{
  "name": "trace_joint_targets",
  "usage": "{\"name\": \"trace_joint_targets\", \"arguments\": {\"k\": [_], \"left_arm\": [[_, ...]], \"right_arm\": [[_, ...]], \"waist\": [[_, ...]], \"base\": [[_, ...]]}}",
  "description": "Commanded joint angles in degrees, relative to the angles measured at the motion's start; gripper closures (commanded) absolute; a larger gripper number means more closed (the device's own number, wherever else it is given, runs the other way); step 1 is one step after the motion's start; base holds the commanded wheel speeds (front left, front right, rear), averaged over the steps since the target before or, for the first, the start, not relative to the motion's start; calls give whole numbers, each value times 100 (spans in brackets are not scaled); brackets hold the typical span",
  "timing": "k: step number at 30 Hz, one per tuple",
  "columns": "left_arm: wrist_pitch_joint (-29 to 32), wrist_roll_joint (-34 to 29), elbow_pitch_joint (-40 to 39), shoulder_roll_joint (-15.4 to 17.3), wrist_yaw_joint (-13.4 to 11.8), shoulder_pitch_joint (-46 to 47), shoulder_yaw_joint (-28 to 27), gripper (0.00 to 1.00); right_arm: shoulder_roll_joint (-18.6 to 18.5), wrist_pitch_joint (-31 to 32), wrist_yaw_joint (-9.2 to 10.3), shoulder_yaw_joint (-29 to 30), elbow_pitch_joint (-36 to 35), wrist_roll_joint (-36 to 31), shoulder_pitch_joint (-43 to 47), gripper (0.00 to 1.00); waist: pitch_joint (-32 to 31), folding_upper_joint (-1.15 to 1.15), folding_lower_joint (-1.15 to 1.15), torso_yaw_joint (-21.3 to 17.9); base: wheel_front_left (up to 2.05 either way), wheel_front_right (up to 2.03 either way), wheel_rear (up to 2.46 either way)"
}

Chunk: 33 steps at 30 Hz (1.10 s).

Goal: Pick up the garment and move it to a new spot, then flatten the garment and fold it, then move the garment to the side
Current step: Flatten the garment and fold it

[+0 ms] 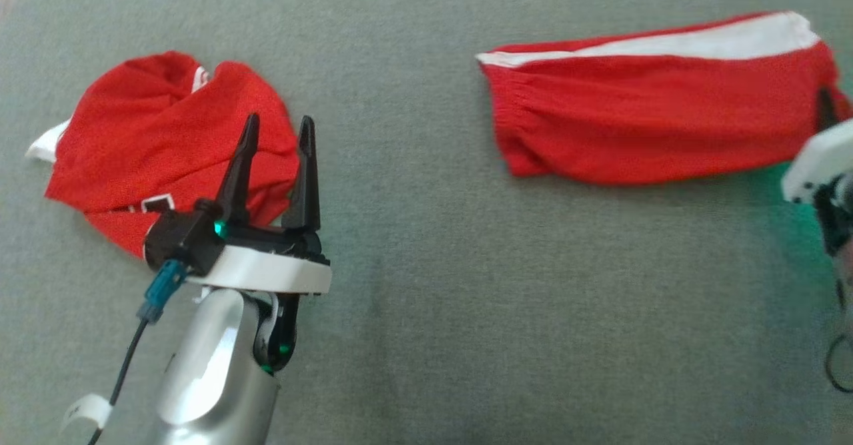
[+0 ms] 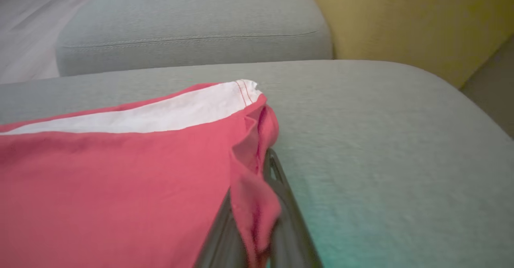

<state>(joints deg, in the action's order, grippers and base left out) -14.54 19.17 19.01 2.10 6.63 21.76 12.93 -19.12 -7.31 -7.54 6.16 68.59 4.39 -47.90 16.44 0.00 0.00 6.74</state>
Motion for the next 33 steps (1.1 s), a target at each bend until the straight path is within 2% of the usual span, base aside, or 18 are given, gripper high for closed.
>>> {"name": "trace_joint_targets", "arguments": {"k": [1, 6, 16, 23, 33], "left_arm": [[-46, -34, -205, 78, 34, 33, -205, 0], [-46, -45, -223, 78, 44, -39, -223, 0], [-46, -77, -147, 78, 62, -171, -295, 0], [-46, -102, -129, 78, 69, -349, -410, 0], [-46, -136, -155, 78, 75, -547, -451, 0]], "right_arm": [[-135, -97, 5, -16, -156, 59, 22, 100], [-211, -211, 5, 165, -124, 89, 140, 100], [215, -446, 5, 86, -270, 57, 26, 100], [747, -526, 5, -384, -563, 240, -97, 100], [1312, -481, 5, -1480, -1030, 852, 4, 100]], "waist": [[-94, 0, 0, -98], [-147, 0, 0, -145], [-354, 0, 0, -102], [-650, 0, 0, -89], [-874, 0, 0, 191]], "base": [[0, 0, 0], [0, 0, 0], [0, 0, 0], [0, 0, 0], [0, 0, 0]]}}
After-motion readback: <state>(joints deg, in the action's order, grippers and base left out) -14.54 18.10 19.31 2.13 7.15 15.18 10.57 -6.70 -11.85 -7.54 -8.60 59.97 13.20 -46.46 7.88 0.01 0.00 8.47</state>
